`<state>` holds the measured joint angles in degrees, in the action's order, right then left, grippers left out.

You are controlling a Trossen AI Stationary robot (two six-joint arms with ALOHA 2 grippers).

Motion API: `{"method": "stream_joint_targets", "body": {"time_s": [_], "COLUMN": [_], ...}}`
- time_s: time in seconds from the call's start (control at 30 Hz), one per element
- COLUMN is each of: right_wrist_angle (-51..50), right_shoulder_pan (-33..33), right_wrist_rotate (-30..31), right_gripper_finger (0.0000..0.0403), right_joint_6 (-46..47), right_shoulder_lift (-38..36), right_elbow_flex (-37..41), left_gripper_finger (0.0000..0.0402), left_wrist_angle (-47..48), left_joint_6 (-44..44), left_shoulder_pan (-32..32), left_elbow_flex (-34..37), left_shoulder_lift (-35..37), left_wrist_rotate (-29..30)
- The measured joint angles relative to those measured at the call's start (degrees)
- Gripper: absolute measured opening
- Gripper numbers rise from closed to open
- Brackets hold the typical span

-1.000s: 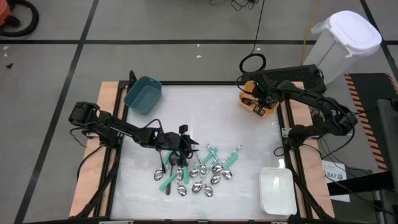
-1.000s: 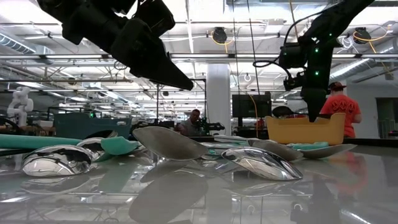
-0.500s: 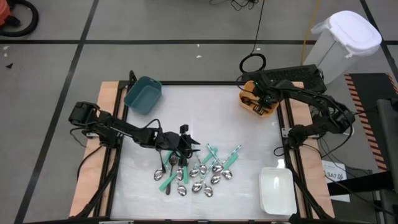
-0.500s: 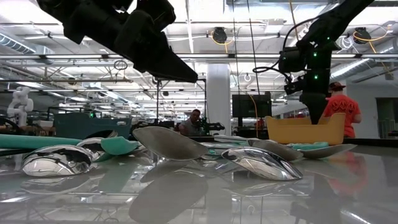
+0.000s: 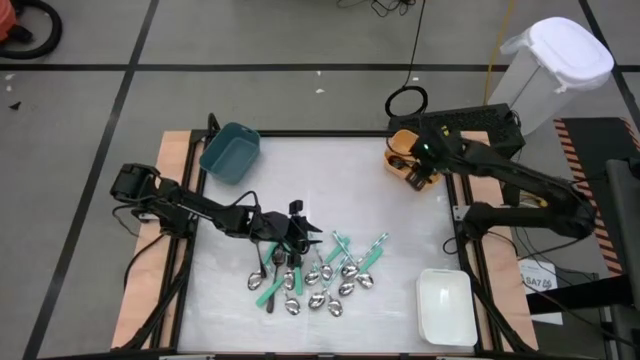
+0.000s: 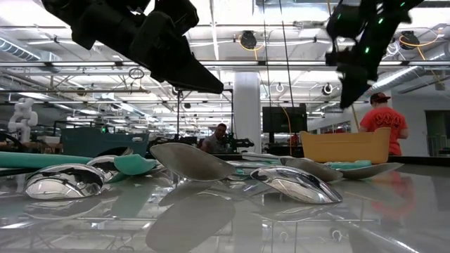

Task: Sort silverware by color (type)
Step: Put the black spoon into the yellow bin

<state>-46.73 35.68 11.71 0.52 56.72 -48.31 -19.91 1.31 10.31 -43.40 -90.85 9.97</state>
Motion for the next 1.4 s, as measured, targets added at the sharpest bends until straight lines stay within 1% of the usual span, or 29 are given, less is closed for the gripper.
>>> {"method": "stream_joint_targets", "body": {"time_s": [0.07, 0.2, 0.27, 0.33, 0.43, 0.53, 0.63, 0.7, 0.8, 0.93, 1.07, 1.17, 1.23, 1.4], "right_wrist_angle": [0.09, 0.18, 1.49, 5.18, 13.21, 19.99, 24.23, 26.03, 29.94, 32.79, 33.12, 33.34, 33.33, 33.60], "right_shoulder_pan": [-4.17, -14.18, -19.90, -25.83, -34.15, -41.02, -46.50, -49.50, -52.11, -53.74, -53.81, -53.81, -53.81, -53.81], "right_wrist_rotate": [-1.07, -2.88, -2.81, -2.76, -0.62, 3.05, 6.78, 9.37, 11.60, 12.19, 12.31, 12.30, 12.30, 12.19], "right_gripper_finger": [0.0157, 0.0155, 0.0152, 0.0151, 0.0151, 0.0151, 0.0151, 0.0150, 0.0150, 0.0150, 0.0150, 0.0150, 0.0150, 0.0150], "right_joint_6": [2.85, 8.45, 11.15, 13.20, 15.43, 16.58, 17.16, 17.25, 15.90, 14.77, 14.47, 14.44, 14.44, 14.44], "right_shoulder_lift": [-3.34, -7.29, -8.13, -8.62, -8.38, -6.76, -4.12, -2.03, 0.98, 3.34, 4.41, 4.91, 5.11, 5.54], "right_elbow_flex": [0.00, 0.00, 0.76, 2.64, 6.02, 8.41, 9.16, 9.23, 9.29, 9.29, 9.29, 9.28, 9.27, 9.27], "left_gripper_finger": [0.0131, 0.0131, 0.0131, 0.0131, 0.0131, 0.0131, 0.0131, 0.0131, 0.0131, 0.0131, 0.0131, 0.0131, 0.0131, 0.0131], "left_wrist_angle": [0.11, 2.81, 7.08, 13.31, 27.95, 40.91, 52.36, 57.90, 64.58, 70.21, 74.19, 76.13, 76.98, 77.89], "left_joint_6": [-0.01, -1.12, -3.99, -8.13, -16.55, -26.85, -37.41, -46.54, -60.10, -76.02, -89.82, -96.63, -99.89, -103.65], "left_shoulder_pan": [0.02, 0.02, 0.02, 0.02, 0.54, 1.83, 3.75, 5.44, 8.25, 12.24, 15.60, 17.37, 18.10, 18.73], "left_elbow_flex": [0.00, 0.00, -0.68, -3.09, -8.24, -13.08, -15.50, -16.21, -16.24, -16.22, -16.22, -16.22, -16.22, -16.20], "left_shoulder_lift": [0.00, 0.00, 0.41, 0.49, 0.55, 0.31, 0.15, 0.13, 0.09, 0.09, 0.09, -0.13, -1.41, -5.08], "left_wrist_rotate": [0.91, 6.22, 8.06, 9.90, 12.86, 13.71, 15.31, 18.47, 21.01, 21.49, 21.41, 20.39, 18.31, 13.40]}}
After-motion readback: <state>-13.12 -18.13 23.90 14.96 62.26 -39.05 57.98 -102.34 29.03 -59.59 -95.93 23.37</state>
